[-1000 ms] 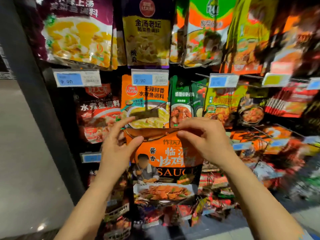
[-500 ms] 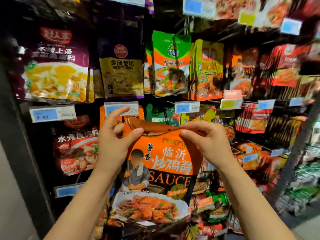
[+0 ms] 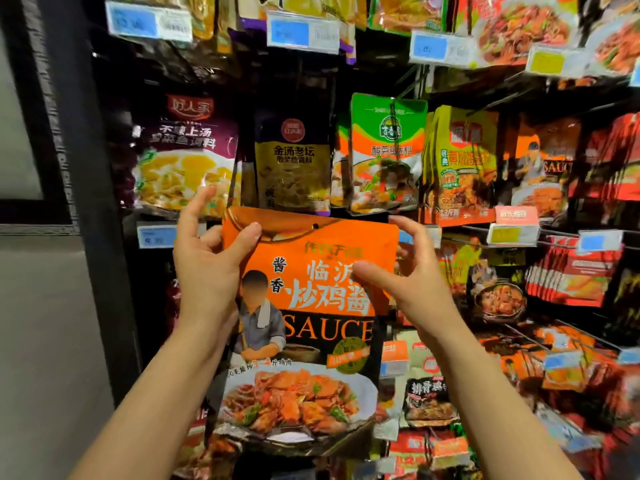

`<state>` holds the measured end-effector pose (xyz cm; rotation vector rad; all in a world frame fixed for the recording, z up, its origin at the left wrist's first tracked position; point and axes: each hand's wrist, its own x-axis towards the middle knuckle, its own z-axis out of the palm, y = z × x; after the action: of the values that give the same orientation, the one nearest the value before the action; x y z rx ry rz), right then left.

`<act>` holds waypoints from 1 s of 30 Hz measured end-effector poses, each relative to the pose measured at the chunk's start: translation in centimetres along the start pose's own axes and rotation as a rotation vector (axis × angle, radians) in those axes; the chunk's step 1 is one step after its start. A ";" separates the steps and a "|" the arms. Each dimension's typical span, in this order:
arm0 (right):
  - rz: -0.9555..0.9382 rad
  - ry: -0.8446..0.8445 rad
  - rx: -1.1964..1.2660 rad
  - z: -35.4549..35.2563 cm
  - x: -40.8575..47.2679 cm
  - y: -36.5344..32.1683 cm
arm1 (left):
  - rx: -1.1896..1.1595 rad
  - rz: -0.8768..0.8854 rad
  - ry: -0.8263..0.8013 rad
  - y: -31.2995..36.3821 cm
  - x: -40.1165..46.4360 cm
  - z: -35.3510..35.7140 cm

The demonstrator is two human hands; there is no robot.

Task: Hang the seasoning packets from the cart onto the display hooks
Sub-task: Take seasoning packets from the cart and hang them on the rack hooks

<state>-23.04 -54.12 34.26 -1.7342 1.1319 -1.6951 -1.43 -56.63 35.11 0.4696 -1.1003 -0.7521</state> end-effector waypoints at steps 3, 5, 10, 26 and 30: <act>0.070 -0.058 0.143 2.1 -0.9 1.7 | -0.007 0.006 0.040 0.1 -0.2 0.1; 0.017 0.018 0.171 2.5 -0.9 2.4 | 0.000 0.021 0.049 -0.1 -0.3 0.8; -0.067 0.179 0.169 -0.1 -1.3 2.0 | 0.009 0.007 -0.062 -1.5 0.1 3.7; 0.079 0.636 -0.091 -12.0 -6.2 0.7 | -0.279 -0.272 -0.316 -8.6 -4.6 15.9; 0.059 0.677 -0.012 -13.9 -4.2 -0.5 | -0.317 -0.293 -0.358 -8.7 -4.0 17.9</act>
<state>-35.99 -47.43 34.04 -1.1250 1.4426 -2.3167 -21.57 -59.10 33.83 0.2302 -1.2271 -1.2829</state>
